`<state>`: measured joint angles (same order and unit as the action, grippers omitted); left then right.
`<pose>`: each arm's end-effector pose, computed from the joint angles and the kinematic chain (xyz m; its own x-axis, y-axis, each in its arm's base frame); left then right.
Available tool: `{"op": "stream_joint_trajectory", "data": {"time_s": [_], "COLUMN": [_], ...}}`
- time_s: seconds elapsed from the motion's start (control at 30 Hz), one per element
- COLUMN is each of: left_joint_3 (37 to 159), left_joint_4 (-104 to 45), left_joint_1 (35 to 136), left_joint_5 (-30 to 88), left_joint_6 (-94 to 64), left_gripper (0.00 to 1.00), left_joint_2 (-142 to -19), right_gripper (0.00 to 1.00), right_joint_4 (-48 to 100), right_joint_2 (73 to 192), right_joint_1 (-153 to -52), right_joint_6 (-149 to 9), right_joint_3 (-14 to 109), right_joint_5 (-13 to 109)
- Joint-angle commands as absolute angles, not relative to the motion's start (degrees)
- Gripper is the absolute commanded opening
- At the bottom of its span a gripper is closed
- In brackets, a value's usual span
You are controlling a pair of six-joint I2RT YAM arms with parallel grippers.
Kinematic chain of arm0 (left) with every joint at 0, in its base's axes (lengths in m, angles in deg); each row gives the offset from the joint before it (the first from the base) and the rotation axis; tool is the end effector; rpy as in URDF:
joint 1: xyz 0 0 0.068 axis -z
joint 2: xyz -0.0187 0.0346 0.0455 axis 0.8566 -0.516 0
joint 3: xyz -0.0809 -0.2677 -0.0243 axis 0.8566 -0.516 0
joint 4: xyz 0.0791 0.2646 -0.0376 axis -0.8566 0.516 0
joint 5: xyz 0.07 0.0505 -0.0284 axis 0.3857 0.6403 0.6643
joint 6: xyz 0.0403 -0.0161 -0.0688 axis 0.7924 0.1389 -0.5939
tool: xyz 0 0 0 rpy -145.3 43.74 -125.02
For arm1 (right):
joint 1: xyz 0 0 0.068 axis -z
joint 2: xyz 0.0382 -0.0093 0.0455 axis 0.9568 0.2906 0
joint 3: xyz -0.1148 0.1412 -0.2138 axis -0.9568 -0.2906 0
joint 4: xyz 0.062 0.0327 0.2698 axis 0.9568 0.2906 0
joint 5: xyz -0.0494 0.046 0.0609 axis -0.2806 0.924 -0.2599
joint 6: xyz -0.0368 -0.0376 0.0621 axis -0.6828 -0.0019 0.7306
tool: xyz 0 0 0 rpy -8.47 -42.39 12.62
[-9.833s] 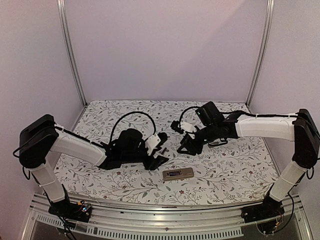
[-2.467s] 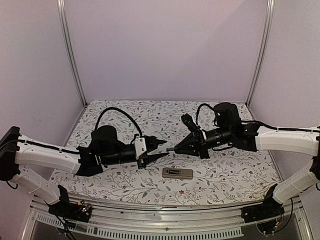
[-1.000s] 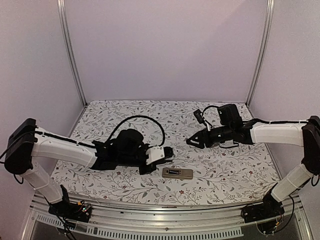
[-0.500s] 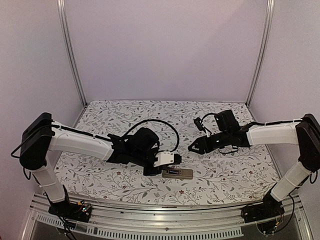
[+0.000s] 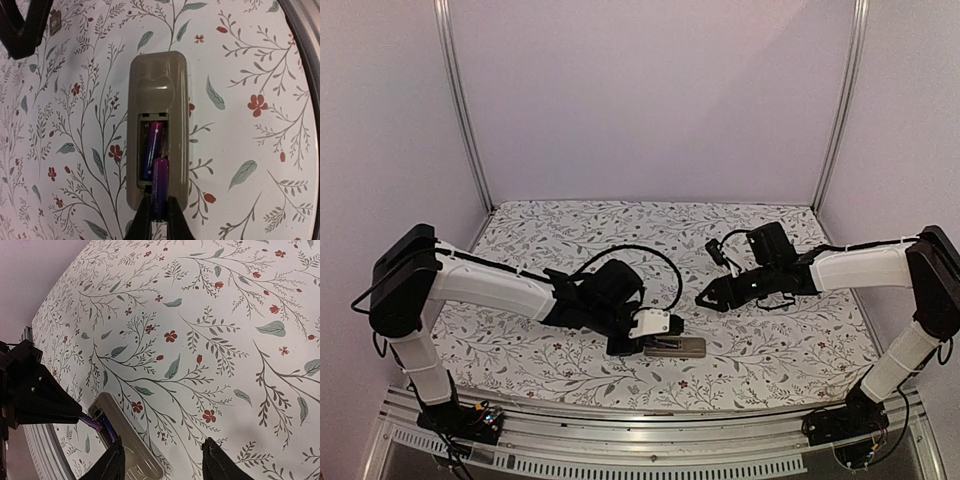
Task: Load the batteries into the remote control
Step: Place the battery in the battery compartment.
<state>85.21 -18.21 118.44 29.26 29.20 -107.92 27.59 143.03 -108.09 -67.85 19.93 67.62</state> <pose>0.1940 -0.3492 0.1263 0.1453 0.8099 -0.5683 0.9726 -0.0115 0.2322 0.2727 0.2296 0.1515 -0.6983 -0.3191 -0.6408 -0.6696 0.6078 0.4269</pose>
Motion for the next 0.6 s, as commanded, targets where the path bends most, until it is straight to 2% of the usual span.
{"op": "stream_joint_trajectory", "data": {"time_s": [0.0, 0.57], "left_joint_3": [86.76, 90.37], "left_joint_4": [-16.54, -14.81], "left_joint_1": [118.35, 121.45], "left_joint_5": [29.64, 34.67], "left_joint_6": [28.87, 27.29], "left_gripper": [0.0, 0.0], "left_joint_2": [-109.32, -115.25], "right_gripper": [0.51, 0.51], "right_joint_4": [27.0, 29.28], "right_joint_2": [143.2, 141.81], "right_joint_1": [-108.59, -110.2], "right_joint_6": [-68.57, -66.55], "right_joint_3": [18.89, 16.86], "right_joint_5": [68.6, 67.06]}}
